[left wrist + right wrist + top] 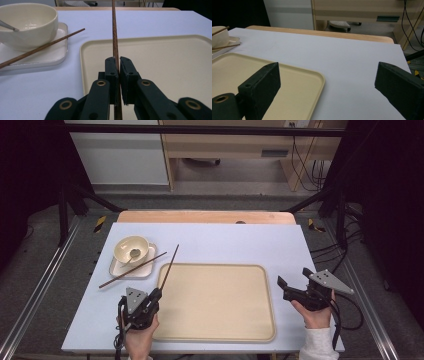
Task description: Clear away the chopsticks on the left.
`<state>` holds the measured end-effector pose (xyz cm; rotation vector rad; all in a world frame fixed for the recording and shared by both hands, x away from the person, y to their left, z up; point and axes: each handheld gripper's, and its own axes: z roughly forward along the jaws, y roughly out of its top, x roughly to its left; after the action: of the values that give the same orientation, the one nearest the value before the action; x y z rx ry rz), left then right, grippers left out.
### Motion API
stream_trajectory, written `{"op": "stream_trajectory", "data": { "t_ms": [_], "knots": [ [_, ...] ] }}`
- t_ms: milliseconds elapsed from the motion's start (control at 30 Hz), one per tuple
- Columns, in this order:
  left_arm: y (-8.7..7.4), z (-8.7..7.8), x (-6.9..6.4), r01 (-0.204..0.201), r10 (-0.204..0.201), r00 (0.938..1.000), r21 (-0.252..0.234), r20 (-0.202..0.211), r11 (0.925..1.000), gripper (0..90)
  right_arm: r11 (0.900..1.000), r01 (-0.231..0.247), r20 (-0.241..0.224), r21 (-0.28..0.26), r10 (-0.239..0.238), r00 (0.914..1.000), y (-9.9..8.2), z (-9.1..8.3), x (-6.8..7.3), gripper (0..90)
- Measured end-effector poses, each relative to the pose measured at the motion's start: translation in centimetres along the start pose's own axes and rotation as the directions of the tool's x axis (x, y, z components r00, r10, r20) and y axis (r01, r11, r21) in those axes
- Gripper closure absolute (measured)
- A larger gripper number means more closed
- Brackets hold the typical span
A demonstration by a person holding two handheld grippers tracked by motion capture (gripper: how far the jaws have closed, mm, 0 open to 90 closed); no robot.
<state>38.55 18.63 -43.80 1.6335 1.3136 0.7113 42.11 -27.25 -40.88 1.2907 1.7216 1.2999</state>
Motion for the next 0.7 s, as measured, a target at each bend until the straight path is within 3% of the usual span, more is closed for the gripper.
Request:
{"op": "stream_trajectory", "data": {
  "t_ms": [200,700],
  "knots": [
    [-1.5,0.2,0.0,0.041,-0.041,0.9992,0.007,0.001,0.9991,85.0,0.9999,0.009,0.001,0.007,-0.009,1.0000,-0.1,0.2,0.1,6.9],
    [-3.5,0.2,-0.1,0.068,-0.067,0.9967,0.035,-0.046,0.9971,85.0,0.9997,0.013,-0.001,0.019,-0.013,0.9999,-0.3,0.5,0.3,6.9]
  ]
}}
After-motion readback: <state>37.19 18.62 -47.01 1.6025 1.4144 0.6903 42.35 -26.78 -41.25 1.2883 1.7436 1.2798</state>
